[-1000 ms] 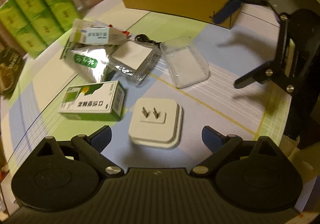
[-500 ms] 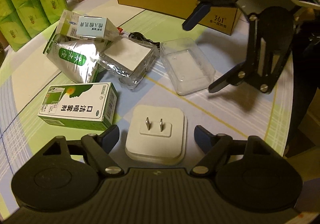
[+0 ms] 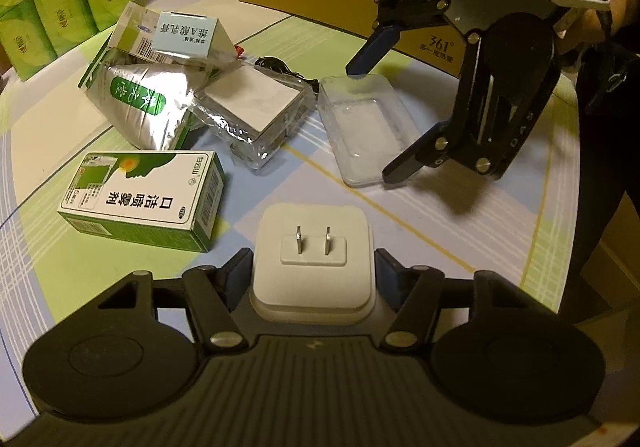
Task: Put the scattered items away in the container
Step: 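Grasp the white plug adapter with the left tool while the right tool grasps the clear plastic box, then carry both items into the cardboard box and open both tools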
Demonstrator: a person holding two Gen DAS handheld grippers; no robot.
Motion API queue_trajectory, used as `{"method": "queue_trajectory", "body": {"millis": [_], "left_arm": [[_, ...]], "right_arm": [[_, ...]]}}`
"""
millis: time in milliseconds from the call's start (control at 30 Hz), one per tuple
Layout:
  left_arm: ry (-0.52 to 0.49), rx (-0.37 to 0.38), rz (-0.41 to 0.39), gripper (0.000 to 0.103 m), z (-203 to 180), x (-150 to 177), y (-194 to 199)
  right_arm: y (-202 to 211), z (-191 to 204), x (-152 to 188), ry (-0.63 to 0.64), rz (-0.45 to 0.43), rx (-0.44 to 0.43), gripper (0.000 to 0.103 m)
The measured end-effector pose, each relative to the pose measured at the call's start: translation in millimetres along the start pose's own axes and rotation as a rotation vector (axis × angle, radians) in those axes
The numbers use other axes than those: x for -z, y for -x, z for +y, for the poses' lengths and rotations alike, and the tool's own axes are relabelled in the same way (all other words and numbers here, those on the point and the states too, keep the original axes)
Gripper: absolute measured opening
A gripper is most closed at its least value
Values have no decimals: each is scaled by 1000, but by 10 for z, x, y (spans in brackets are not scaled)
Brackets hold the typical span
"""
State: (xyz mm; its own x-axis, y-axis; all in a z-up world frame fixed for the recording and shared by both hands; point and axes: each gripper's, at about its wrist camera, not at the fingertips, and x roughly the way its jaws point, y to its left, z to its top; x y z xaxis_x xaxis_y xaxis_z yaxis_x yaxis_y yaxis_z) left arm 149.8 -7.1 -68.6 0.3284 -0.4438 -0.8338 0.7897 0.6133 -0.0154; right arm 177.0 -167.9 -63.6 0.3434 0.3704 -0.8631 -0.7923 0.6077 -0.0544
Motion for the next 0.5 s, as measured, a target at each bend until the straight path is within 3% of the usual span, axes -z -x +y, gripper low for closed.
{"method": "queue_trajectory", "body": {"millis": [100, 500], "left_arm": [[18, -3, -3, 60, -27, 7, 7], [104, -32, -35, 60, -59, -50, 156]], "right_arm": [[-12, -14, 11, -24, 1, -3, 84], [352, 80, 70, -111, -93, 61, 83]]}}
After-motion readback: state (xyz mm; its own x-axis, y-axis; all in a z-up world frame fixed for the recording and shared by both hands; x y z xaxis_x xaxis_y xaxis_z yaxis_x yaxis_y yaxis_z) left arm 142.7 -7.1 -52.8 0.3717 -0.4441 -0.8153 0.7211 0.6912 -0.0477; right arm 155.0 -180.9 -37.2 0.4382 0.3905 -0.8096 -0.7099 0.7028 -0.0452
